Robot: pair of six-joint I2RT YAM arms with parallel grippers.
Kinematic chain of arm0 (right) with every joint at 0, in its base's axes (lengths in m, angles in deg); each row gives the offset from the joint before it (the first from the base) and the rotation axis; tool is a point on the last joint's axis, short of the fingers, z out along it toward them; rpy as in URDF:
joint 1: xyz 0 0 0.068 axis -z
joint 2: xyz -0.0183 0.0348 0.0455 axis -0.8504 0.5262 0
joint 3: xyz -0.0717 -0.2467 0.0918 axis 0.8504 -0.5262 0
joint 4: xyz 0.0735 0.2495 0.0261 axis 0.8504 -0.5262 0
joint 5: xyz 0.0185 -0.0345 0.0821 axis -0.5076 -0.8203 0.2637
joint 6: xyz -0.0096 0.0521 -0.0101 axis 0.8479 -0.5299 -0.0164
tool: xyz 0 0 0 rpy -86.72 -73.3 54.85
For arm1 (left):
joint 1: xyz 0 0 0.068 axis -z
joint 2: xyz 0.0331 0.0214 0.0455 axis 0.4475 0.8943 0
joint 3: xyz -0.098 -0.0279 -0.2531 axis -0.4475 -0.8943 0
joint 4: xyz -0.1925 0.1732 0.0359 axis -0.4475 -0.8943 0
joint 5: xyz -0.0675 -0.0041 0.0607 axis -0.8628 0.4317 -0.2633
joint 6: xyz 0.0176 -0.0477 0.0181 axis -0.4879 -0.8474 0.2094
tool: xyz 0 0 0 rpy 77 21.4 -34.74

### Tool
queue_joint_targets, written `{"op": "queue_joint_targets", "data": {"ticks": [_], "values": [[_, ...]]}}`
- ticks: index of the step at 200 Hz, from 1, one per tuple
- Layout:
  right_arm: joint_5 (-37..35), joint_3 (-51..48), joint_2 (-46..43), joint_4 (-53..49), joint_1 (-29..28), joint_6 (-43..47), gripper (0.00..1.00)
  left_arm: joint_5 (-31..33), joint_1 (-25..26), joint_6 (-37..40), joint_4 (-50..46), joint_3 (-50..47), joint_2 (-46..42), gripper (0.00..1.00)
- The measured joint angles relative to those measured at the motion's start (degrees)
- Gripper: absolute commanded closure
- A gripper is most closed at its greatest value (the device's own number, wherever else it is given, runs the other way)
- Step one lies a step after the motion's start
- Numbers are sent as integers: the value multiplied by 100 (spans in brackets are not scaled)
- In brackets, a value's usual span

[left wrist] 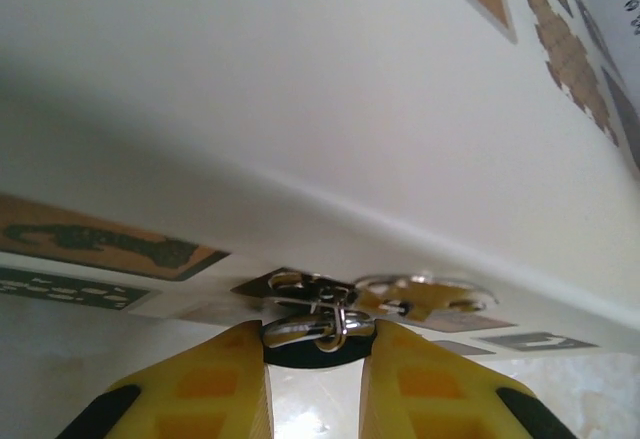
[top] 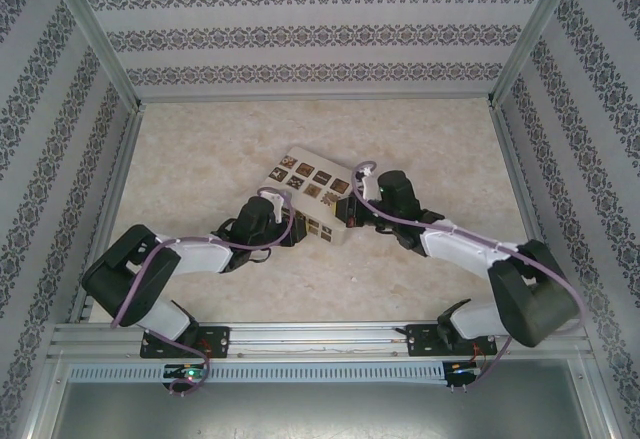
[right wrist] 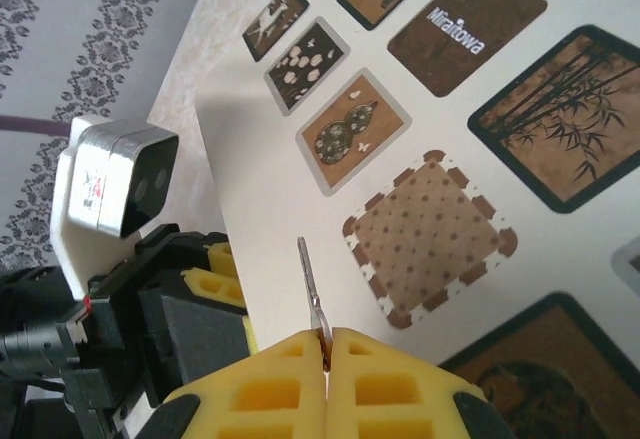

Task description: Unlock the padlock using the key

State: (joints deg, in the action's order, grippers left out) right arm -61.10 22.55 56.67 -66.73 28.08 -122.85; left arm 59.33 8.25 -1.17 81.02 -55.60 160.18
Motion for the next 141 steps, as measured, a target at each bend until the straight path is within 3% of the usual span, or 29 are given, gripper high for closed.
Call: {"op": "queue_joint_targets", "data": {"ticks": [65,141], "values": [[-315,-767,-1408,-33,-210,579,100,-164,48,-485,-514,328,-186,78],[-1558,-1628,-1781,26,-1414,1377,100,-334,48,-1049,-817,557,-192,77]]}}
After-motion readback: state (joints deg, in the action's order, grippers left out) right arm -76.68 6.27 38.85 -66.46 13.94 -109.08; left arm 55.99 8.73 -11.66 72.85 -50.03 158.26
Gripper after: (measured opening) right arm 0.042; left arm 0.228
